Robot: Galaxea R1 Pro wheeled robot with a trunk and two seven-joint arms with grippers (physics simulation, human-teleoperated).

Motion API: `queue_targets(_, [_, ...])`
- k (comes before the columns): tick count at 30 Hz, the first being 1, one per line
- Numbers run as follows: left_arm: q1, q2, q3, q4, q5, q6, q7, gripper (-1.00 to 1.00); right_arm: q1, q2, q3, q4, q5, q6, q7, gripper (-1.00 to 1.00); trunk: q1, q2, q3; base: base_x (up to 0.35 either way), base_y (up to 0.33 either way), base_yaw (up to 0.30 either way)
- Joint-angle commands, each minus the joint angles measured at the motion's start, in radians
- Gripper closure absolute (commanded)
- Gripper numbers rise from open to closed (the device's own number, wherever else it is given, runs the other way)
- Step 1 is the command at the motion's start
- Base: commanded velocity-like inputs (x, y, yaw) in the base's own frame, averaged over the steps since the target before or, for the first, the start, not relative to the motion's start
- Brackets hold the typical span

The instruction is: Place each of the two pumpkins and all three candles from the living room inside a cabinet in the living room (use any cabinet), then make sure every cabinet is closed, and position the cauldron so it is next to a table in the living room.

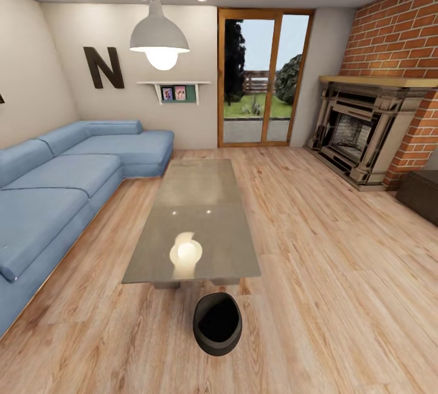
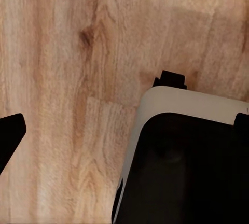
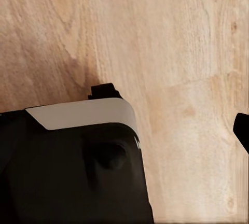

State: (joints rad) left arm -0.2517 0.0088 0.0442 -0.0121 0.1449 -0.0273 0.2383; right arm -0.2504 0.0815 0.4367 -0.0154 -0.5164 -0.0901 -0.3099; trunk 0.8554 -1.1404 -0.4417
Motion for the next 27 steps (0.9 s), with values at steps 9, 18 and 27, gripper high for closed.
queue_targets(9, [0.0,0.001,0.0,0.0,0.001,0.0,0.0,-1.0,0.0,0.001,0.0,0.007,0.002,0.0,0.0,-1.0,0.0,0.0,0.0,0.0,0.0,0.0])
queue_targets(18, [0.0,0.0,0.0,0.0,0.001,0.0,-0.001,-1.0,0.0,0.001,0.0,0.007,0.002,0.0,0.0,-1.0,0.0,0.0,0.0,0.0,0.0,0.0])
queue_targets(27, [0.001,0.0,0.0,0.0,0.001,0.0,0.0,-1.0,0.0,0.001,0.0,0.007,0.002,0.0,0.0,-1.0,0.0,0.0,0.0,0.0,0.0,0.0])
